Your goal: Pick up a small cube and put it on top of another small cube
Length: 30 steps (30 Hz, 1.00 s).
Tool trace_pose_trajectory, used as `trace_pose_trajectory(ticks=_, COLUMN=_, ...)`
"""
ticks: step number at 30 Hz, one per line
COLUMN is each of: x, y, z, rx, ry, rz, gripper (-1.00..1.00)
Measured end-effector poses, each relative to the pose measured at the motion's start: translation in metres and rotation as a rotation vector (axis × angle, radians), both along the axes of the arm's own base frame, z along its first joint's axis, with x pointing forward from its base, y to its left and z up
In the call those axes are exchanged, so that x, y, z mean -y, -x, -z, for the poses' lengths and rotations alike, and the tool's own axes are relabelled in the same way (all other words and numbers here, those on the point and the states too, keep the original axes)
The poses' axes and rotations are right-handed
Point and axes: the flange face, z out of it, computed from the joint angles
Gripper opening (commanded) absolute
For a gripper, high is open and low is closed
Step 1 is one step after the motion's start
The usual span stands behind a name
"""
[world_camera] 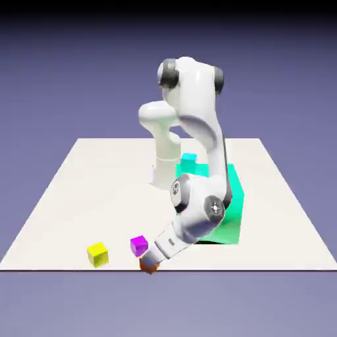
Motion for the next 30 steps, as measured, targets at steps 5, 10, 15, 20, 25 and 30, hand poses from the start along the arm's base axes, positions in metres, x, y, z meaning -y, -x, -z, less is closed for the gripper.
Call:
trace_pose_trajectory(ticks=5, x=0.018, y=0.014, z=0.039, rx=-0.001, ry=-0.002, rz=0.001, gripper=-1.00)
trace_pose_trajectory(ticks=10, x=0.000, y=0.005, z=-0.037, rx=0.033, ry=-0.026, rz=0.125, gripper=-1.00)
trace_pose_trajectory(ticks=15, x=0.019, y=0.035, z=-0.088, rx=0.104, ry=-0.080, rz=0.457, gripper=-1.00)
trace_pose_trajectory(ticks=20, x=0.033, y=0.072, z=-0.137, rx=0.143, ry=-0.114, rz=0.773, gripper=-1.00)
trace_pose_trajectory(ticks=25, x=0.042, y=0.113, z=-0.182, rx=0.153, ry=-0.129, rz=1.074, gripper=-1.00)
trace_pose_trajectory(ticks=30, x=0.043, y=0.157, z=-0.221, rx=0.138, ry=-0.124, rz=1.349, gripper=-1.00)
